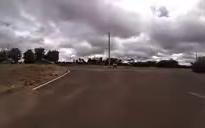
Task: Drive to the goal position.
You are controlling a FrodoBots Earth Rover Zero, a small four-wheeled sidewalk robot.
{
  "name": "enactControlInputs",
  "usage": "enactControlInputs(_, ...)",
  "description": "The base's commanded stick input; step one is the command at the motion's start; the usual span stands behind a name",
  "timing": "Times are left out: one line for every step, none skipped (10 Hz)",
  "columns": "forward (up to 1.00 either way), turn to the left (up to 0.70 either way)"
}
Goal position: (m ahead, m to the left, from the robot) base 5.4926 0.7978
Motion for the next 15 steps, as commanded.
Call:
enactControlInputs(0.85,0.3)
enactControlInputs(0.85,0.28)
enactControlInputs(0.85,0.1)
enactControlInputs(0.85,0.04)
enactControlInputs(0.85,0.04)
enactControlInputs(0.85,0.04)
enactControlInputs(0.85,0.04)
enactControlInputs(0.85,0.04)
enactControlInputs(0.85,0.04)
enactControlInputs(0.85,0.12)
enactControlInputs(0.85,0.21)
enactControlInputs(0.85,0.3)
enactControlInputs(0.85,0.37)
enactControlInputs(0.85,0.19)
enactControlInputs(0.85,0.04)
